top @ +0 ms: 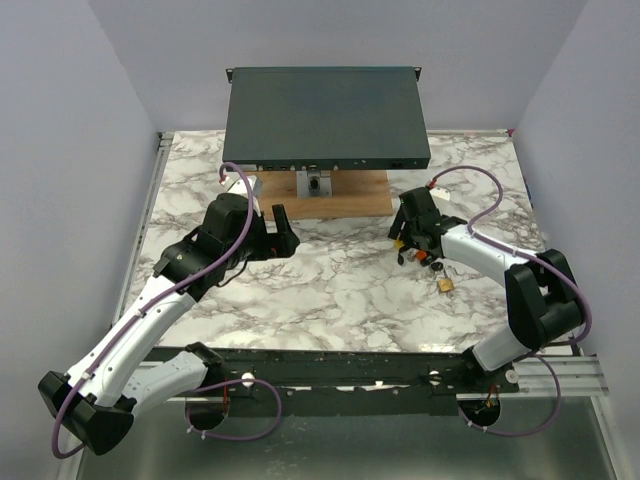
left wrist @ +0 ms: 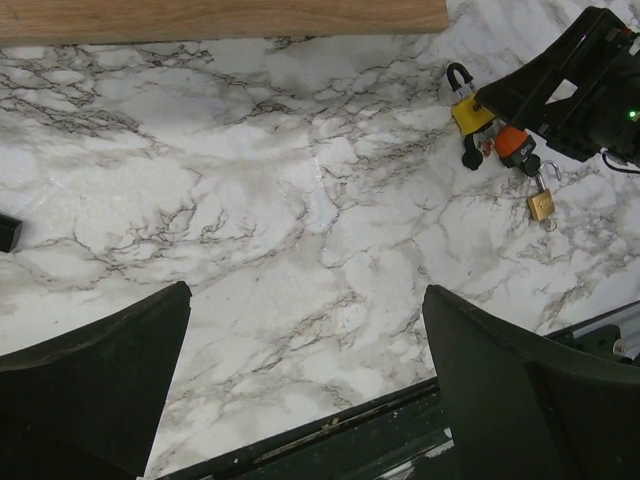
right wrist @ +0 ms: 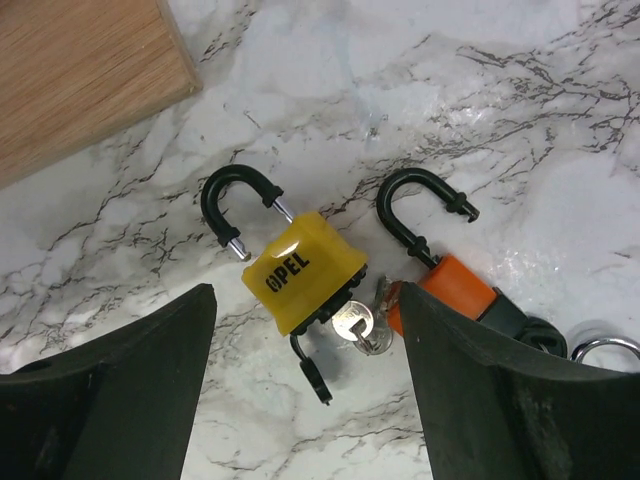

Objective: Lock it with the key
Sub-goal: Pick up the lock from the center of the board.

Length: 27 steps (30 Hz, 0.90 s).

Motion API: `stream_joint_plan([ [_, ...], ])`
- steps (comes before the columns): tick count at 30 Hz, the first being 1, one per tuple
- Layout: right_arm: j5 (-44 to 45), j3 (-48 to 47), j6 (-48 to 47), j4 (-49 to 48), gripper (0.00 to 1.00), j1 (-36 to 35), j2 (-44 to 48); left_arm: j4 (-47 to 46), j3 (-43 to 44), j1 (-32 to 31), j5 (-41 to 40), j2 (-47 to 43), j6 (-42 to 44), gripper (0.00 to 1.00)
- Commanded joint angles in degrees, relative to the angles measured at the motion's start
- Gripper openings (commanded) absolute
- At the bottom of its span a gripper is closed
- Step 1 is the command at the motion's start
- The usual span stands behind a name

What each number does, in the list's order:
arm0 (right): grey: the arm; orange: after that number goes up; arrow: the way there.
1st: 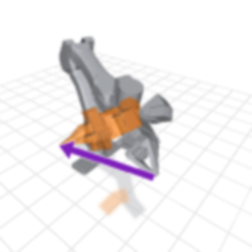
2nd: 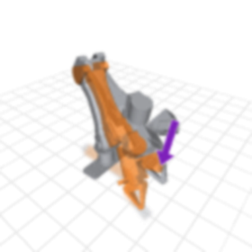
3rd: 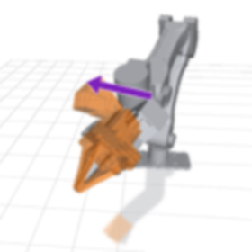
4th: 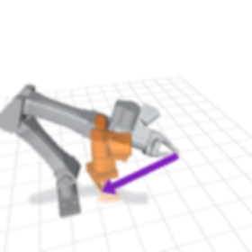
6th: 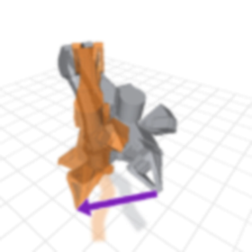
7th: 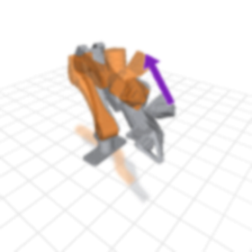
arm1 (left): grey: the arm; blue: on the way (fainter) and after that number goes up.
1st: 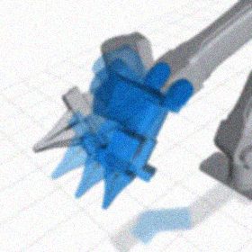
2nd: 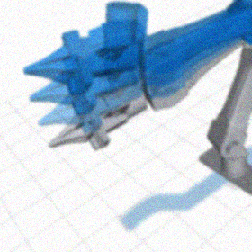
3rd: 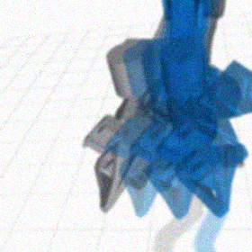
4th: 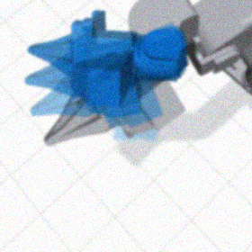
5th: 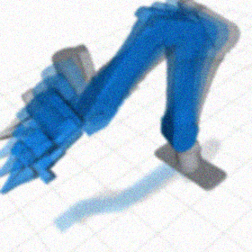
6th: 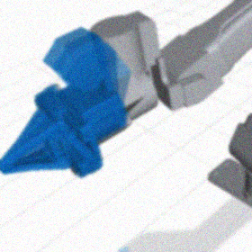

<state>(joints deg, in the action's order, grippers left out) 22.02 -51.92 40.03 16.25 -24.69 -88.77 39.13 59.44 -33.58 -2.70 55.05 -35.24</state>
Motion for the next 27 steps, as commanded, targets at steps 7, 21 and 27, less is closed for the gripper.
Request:
stream_joint_plan([
  [7,5.16,-2.15,-5.51,-3.69,0.75,-2.38,-3.27,-0.38,-0.67,1.2,4.28,0.05,-0.57,0.98],
  [21,6.96,0.96,-14.57,-9.97,0.74,-3.94,-6.27,0.99,-0.52,1.86,5.21,0.36,-0.7,0.98],
  [27,8.03,1.69,-15.5,-10.92,0.72,-3.92,-7.59,1.71,0.37,2.19,5.54,0.91,-0.31,0.99],
])
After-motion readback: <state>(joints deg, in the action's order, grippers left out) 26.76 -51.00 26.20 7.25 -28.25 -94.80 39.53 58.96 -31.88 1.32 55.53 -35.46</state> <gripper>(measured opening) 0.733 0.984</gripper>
